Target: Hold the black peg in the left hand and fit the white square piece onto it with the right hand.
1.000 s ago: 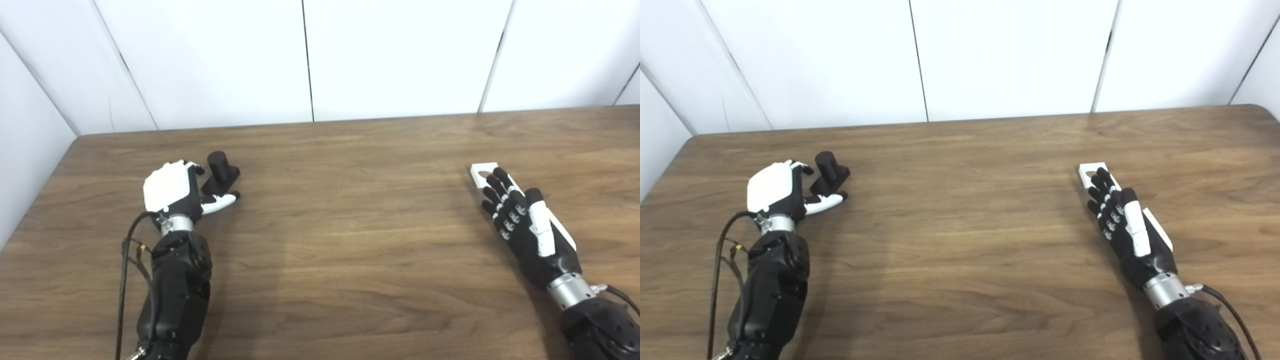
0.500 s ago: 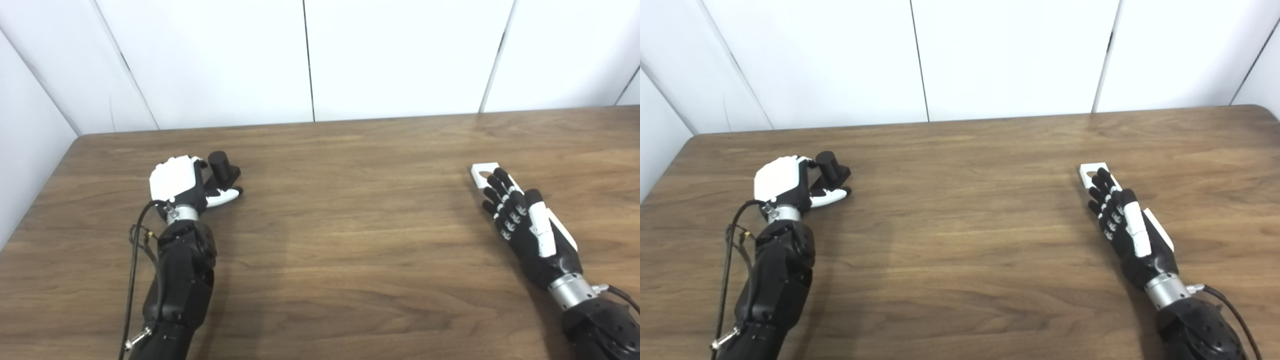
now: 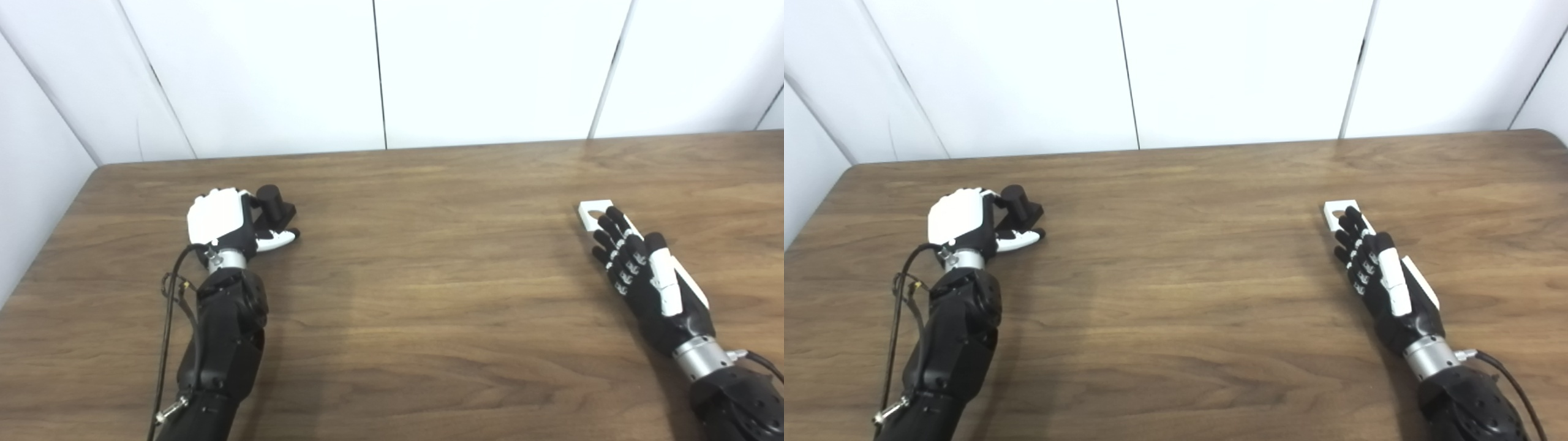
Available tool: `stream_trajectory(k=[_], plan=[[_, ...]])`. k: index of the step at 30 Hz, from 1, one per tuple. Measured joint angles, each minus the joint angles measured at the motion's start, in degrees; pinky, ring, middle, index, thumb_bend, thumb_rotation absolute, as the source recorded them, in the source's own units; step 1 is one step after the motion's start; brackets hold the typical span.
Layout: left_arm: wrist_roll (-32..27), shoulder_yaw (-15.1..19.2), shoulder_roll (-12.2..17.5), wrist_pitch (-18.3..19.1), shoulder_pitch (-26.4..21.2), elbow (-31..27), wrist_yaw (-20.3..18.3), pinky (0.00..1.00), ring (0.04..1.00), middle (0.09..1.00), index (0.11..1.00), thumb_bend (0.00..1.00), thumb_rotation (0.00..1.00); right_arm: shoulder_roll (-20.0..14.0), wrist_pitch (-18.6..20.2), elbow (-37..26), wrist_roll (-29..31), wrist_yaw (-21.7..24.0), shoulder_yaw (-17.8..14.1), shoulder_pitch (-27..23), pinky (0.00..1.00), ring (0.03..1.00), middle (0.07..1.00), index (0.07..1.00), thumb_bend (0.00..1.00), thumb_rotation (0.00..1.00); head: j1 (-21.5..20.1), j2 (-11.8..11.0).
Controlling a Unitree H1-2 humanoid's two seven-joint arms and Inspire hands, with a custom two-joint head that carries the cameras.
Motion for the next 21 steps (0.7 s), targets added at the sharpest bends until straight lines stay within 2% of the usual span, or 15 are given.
stream_trajectory(k=[5, 7, 9, 21], plan=[[-0.11, -1.01, 0.0, -0.53, 0.0, -0.72, 1.14, 0.99, 0.95, 0.864, 0.552, 0.8, 0.21, -0.04, 0.08, -0.06, 0.18, -0.01, -0.07, 0.01, 1.0, 1.0, 1.0, 1.0, 0.68, 0.96, 0.09, 0.09], [-0.5, -1.19, 0.0, -0.58, 0.01, -0.84, 1.65, 1.0, 0.953, 0.863, 0.508, 0.61, 0.12, -0.04, 0.08, -0.06, 0.16, -0.01, -0.07, 0.01, 1.0, 1.0, 1.0, 1.0, 0.68, 0.96, 0.09, 0.18], [-0.86, -1.18, 0.0, -0.58, 0.02, -0.86, 2.01, 1.0, 0.957, 0.86, 0.493, 0.55, 0.08, -0.1, 0.06, -0.06, 0.15, -0.01, -0.07, 0.02, 1.0, 1.0, 1.0, 1.0, 0.68, 0.96, 0.09, 0.26], [-3.04, -1.54, 0.6, -0.59, 0.8, -2.3, 3.83, 1.0, 0.955, 0.848, 0.485, 0.52, 0.07, -0.13, 0.03, -0.07, 0.08, 0.0, -0.08, 0.04, 1.0, 1.0, 1.0, 1.0, 0.68, 0.96, -0.18, 0.44]])
